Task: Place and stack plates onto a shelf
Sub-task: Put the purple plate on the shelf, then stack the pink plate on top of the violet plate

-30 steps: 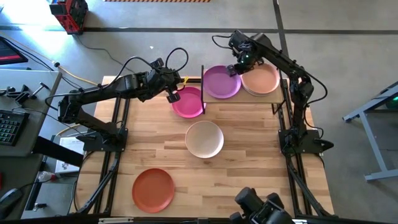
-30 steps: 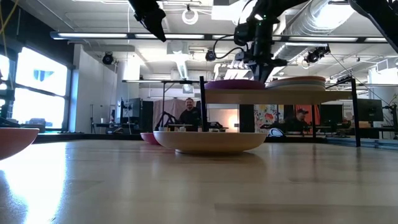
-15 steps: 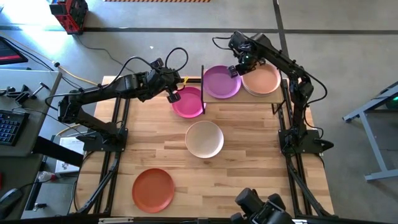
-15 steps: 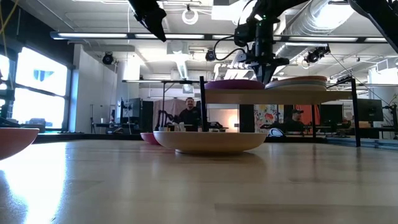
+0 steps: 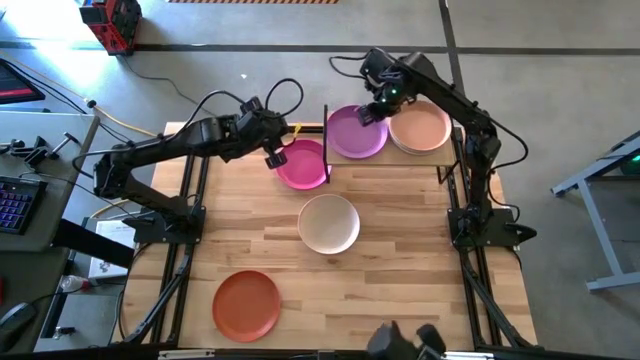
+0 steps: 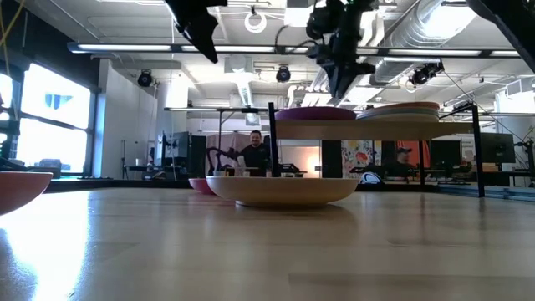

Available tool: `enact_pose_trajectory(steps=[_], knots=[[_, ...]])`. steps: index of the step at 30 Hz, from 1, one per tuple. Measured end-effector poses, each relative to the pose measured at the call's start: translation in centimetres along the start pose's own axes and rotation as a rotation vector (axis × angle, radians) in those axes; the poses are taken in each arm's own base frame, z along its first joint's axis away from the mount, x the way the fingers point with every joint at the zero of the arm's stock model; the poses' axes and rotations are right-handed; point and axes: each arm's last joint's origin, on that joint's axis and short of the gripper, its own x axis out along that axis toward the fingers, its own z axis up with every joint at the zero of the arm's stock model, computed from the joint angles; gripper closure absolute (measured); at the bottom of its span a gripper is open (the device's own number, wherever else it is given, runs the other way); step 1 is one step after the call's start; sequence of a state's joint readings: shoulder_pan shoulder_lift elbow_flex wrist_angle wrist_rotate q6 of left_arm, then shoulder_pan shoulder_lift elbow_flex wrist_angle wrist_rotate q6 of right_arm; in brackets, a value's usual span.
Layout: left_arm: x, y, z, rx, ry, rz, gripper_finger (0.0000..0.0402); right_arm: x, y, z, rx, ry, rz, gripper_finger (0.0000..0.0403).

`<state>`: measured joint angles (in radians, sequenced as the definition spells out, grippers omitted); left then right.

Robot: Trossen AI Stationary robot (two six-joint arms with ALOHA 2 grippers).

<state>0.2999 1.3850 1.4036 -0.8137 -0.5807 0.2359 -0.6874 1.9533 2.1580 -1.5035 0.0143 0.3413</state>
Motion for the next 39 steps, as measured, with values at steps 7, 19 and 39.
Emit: enact_pose_trajectory(steps=[7, 19, 39], knots=[[1.9, -0.1, -0.5, -0.041, 0.054, -0.195, 0.0266, -2.1, 4.6, -1.8, -0.082, -0.049, 0.063, 0.0329], [5.3, -1.9, -2.0, 0.105, 0.135, -0.392, 0.0266, -3.3, 9.2, -5.2, -0.156, -0.011, 0.092, 0.0329], [10.9, -7.8, -10.1, 0.372, 0.082, -0.57, 0.0266, -6.5, 10.2, -7.9, -0.128, -0.104, 0.087, 0.0329]])
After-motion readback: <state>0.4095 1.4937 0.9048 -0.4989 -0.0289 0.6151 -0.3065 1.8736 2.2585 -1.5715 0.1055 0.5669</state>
